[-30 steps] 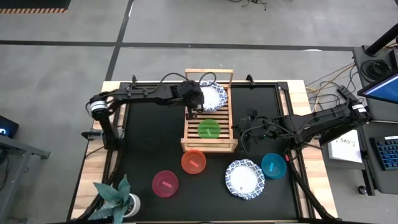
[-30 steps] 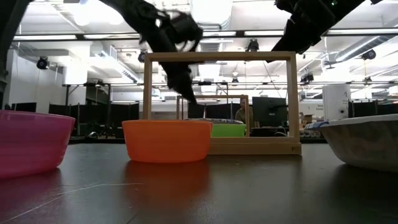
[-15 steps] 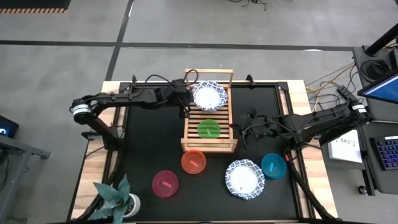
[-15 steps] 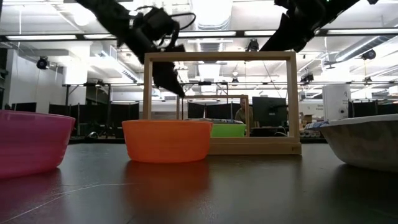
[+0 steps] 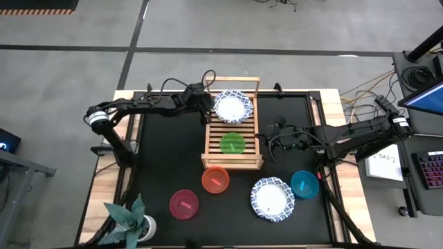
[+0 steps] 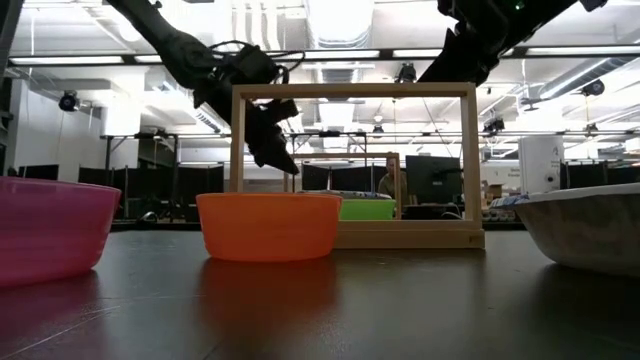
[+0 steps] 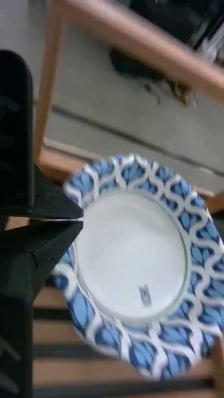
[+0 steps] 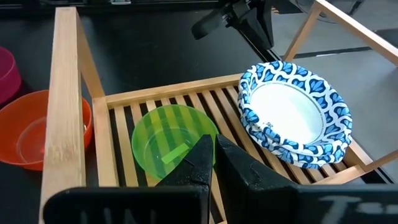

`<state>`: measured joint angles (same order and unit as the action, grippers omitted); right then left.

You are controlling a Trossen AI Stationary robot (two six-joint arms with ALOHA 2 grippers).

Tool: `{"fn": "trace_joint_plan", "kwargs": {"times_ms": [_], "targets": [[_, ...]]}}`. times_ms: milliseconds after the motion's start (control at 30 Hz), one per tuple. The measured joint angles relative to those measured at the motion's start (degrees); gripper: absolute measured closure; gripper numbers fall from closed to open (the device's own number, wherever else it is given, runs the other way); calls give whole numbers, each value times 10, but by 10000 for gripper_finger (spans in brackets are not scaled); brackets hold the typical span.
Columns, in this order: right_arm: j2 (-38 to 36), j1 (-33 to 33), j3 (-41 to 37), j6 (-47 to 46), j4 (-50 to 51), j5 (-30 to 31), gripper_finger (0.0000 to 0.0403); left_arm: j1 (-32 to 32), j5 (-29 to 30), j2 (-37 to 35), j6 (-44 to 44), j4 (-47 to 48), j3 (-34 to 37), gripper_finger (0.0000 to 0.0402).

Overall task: Place and stack bowls onto a shelf
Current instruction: Stack the left white bowl on top of the white bowl on the shelf, then stack the blue bowl on top of the green bowl on the shelf

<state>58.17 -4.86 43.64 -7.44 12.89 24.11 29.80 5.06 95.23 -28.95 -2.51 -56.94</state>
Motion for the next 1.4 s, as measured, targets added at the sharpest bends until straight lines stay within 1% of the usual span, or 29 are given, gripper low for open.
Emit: {"fn": "trace_joint_plan", "kwargs": {"times_ms": [100, 500, 700, 800, 933, 1000, 1133, 1300, 1400], "targets": [[0, 0, -4, 0, 0, 0, 394, 3, -34, 13, 17, -1, -6, 401], [0, 0, -30, -21, 0, 0, 394, 7, -37, 69, 20, 27, -34, 401], [0, 0, -31, -20, -4, 0, 394, 7, -37, 78, 30, 26, -43, 401], [0, 0, -31, -20, -4, 0, 394, 6, -37, 71, 44, 41, -51, 401], [0, 0, -31, -32, -6, 0, 394, -8, -37, 19, 66, 140, -81, 401], [0, 0, -31, -35, -11, -1, 394, -19, -41, -17, 90, 197, -96, 401], [0, 0, -31, -34, -31, -1, 394, -53, -62, -111, 148, 265, -107, 401], [0, 0, -30, -53, -50, -1, 394, -132, -67, -243, 247, 278, -66, 401], [0, -3, -30, -71, -49, -1, 394, -193, -66, -305, 310, 243, -21, 401]]}}
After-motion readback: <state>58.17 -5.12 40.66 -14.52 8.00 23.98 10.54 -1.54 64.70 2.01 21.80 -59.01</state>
